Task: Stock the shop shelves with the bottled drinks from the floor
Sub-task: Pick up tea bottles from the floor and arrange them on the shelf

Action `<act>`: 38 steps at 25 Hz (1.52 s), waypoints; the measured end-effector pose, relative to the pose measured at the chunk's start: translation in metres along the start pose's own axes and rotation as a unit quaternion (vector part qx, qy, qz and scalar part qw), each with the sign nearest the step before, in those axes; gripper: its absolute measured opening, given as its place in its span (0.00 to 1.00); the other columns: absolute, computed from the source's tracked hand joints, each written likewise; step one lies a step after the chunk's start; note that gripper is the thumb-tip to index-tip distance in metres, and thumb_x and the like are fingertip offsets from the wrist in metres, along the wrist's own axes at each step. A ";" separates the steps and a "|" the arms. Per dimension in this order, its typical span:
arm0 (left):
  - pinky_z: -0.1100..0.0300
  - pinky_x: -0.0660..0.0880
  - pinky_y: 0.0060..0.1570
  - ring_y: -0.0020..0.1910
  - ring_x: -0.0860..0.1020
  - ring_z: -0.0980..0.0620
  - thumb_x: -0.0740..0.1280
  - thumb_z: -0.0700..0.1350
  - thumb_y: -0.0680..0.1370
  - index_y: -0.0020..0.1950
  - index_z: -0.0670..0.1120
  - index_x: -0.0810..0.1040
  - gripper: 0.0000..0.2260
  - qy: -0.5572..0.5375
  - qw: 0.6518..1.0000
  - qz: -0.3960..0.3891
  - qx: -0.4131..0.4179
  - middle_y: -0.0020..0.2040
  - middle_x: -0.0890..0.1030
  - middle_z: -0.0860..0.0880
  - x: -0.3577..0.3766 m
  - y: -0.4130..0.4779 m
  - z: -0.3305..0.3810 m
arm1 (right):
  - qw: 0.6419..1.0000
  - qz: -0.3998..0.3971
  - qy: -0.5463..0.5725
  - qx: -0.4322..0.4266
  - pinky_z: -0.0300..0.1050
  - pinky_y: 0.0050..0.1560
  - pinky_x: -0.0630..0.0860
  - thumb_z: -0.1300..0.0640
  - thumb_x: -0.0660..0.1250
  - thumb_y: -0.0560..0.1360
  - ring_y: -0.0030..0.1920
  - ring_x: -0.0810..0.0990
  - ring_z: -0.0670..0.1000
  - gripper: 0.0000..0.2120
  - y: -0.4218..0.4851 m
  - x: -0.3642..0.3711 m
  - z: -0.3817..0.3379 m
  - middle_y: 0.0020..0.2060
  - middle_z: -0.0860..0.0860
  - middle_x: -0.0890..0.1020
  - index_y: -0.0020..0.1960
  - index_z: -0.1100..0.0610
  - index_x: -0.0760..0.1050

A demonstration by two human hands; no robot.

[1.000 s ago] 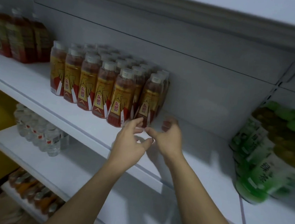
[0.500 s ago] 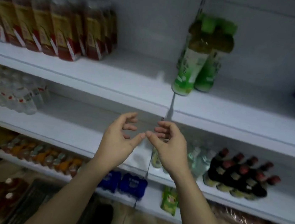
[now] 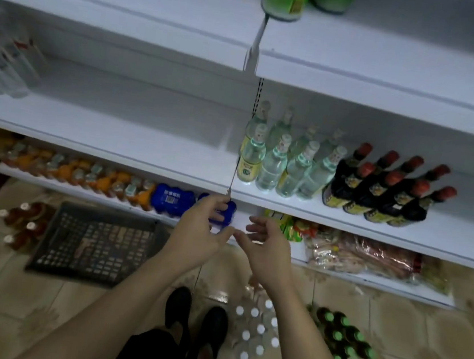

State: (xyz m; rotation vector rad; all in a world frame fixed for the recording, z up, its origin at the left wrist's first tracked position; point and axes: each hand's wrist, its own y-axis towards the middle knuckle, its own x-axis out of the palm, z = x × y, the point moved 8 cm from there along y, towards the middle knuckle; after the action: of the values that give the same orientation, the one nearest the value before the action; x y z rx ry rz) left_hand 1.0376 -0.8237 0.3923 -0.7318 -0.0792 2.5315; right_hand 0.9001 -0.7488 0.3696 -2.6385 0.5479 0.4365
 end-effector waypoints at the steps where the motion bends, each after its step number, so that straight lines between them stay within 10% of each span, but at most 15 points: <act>1: 0.69 0.74 0.50 0.53 0.76 0.61 0.74 0.44 0.74 0.69 0.51 0.70 0.25 0.009 1.000 -0.013 -0.013 0.59 0.76 0.56 0.009 0.001 -0.016 | 0.999 -0.009 -0.015 0.027 0.28 0.40 0.73 0.53 0.75 0.73 0.42 0.78 0.40 0.18 0.001 0.007 0.023 0.45 0.43 0.79 0.58 0.54 0.74; 20: 0.60 0.72 0.56 0.58 0.74 0.54 0.69 0.48 0.77 0.72 0.48 0.67 0.25 0.100 0.949 -0.251 -0.161 0.62 0.74 0.52 0.272 0.050 -0.344 | 0.931 -0.015 -0.183 0.314 0.44 0.51 0.72 0.53 0.70 0.76 0.57 0.79 0.58 0.21 0.087 0.100 0.448 0.58 0.57 0.80 0.66 0.60 0.72; 32: 0.61 0.71 0.51 0.53 0.75 0.55 0.69 0.46 0.77 0.70 0.48 0.68 0.22 0.088 0.944 -0.266 -0.172 0.59 0.75 0.53 0.397 0.097 -0.448 | 0.905 -0.039 -0.347 0.242 0.55 0.57 0.76 0.50 0.72 0.73 0.57 0.76 0.61 0.29 0.182 0.117 0.600 0.61 0.59 0.71 0.69 0.55 0.66; 38: 0.62 0.70 0.52 0.56 0.75 0.55 0.68 0.48 0.77 0.72 0.52 0.67 0.24 0.061 0.945 -0.261 -0.187 0.59 0.75 0.55 0.416 0.093 -0.484 | 0.889 -0.062 -0.386 0.238 0.47 0.42 0.71 0.54 0.64 0.78 0.49 0.79 0.61 0.20 0.202 0.127 0.643 0.56 0.59 0.72 0.69 0.52 0.64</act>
State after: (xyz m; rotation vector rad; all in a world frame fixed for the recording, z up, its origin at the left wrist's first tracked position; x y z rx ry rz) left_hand 0.9410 -0.7438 -0.2403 -0.8719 -0.6386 1.9746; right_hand 0.7845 -0.6696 -0.3018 -1.8056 0.1809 1.0807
